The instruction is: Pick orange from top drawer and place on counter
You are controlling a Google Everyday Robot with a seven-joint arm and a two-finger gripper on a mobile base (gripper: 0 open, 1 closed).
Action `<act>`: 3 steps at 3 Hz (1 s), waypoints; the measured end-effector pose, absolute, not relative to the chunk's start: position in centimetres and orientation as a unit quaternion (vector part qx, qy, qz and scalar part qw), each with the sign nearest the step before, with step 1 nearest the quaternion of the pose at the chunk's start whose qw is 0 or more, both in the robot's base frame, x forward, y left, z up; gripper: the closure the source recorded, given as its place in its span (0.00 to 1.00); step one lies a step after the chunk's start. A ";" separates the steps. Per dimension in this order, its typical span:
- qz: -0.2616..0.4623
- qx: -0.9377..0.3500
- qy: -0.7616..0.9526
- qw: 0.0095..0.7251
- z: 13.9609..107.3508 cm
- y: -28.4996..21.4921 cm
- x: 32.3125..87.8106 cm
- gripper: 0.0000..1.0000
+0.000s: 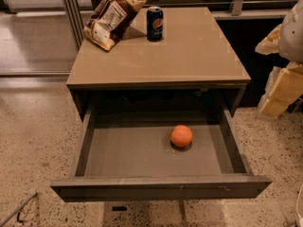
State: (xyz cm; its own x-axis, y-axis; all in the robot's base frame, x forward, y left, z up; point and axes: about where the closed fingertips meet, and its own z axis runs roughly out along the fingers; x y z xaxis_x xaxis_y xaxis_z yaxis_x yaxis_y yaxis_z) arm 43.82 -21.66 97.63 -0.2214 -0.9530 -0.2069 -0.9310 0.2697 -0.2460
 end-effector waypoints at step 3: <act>0.013 -0.590 0.775 0.226 85.1 -20.7 48.7 0.89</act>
Offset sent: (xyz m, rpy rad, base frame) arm 0.0648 0.0039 -0.1328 0.1833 -0.1156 0.0000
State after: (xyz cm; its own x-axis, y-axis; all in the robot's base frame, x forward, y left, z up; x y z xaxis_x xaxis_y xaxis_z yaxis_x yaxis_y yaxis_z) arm 48.70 -20.74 85.08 -0.2019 -0.9087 -0.3653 -0.9207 0.3033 -0.2456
